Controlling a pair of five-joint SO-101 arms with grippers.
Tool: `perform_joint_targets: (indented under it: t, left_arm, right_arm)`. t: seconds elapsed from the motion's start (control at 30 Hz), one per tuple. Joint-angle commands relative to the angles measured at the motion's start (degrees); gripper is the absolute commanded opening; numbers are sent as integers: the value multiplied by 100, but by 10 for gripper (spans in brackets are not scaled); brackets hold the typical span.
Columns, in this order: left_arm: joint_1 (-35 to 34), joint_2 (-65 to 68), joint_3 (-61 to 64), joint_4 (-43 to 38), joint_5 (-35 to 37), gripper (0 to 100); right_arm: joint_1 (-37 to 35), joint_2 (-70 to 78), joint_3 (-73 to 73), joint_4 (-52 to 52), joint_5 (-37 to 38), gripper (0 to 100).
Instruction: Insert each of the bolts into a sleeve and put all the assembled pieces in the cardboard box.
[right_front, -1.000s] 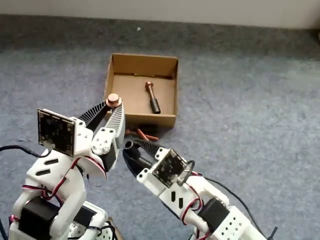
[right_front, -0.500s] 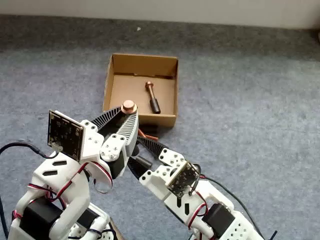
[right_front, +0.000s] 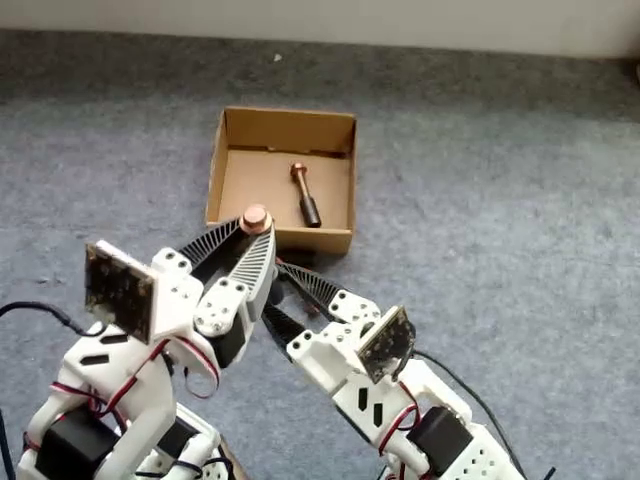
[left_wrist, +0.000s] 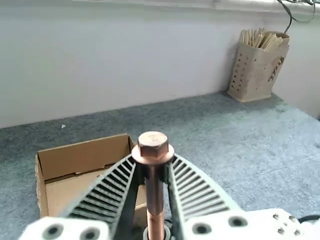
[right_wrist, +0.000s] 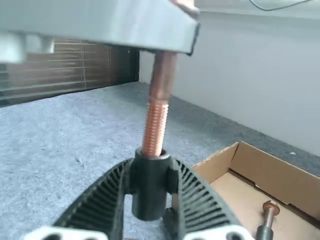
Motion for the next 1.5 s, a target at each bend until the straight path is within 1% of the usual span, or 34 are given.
perform_joint_targets:
  t: [0.0,0.1,0.17,0.33,0.5,0.57,0.7,0.73,0.77,0.9,1.03,1.17,1.37,1.47]
  left_arm:
    - [66,-365,365,-369,35,6]
    - [66,-470,971,-862,35,6]
    - [66,-532,1130,-1011,35,6]
    - [66,-673,1165,-818,26,6]
    - [66,-664,1174,-484,-598,9]
    - [66,-637,1174,-396,-747,44]
    - [13,-646,1147,-132,-774,204]
    - [4,-673,1121,-26,-835,237]
    - [-48,-673,1086,88,-958,248]
    - [-567,-664,1007,448,-1424,228]
    - [-1490,-673,1007,826,-1829,194]
    - [-2440,-681,1156,1064,-2198,149]
    - [-3574,-681,2132,1073,-2497,125]
    - [-3960,-681,2695,1064,-2673,125]
  right_arm:
    - [171,-154,-84,-136,-158,4]
    - [163,-163,-84,-136,-158,4]
    - [171,-163,-75,-136,-158,4]
    - [198,-163,57,-136,-176,4]
    - [198,-163,101,-136,-193,4]
    - [198,-163,101,-136,-193,4]
    - [207,-163,119,-136,-193,4]
    - [233,-163,189,-136,-193,4]
    - [312,-163,295,-136,-193,4]
    - [690,-163,690,-163,-202,4]
    - [998,-163,919,-163,-281,4]
    - [1165,-110,910,-136,-1081,4]
    - [1174,-110,936,-136,-1090,4]
    - [1235,-110,945,-136,-1090,4]
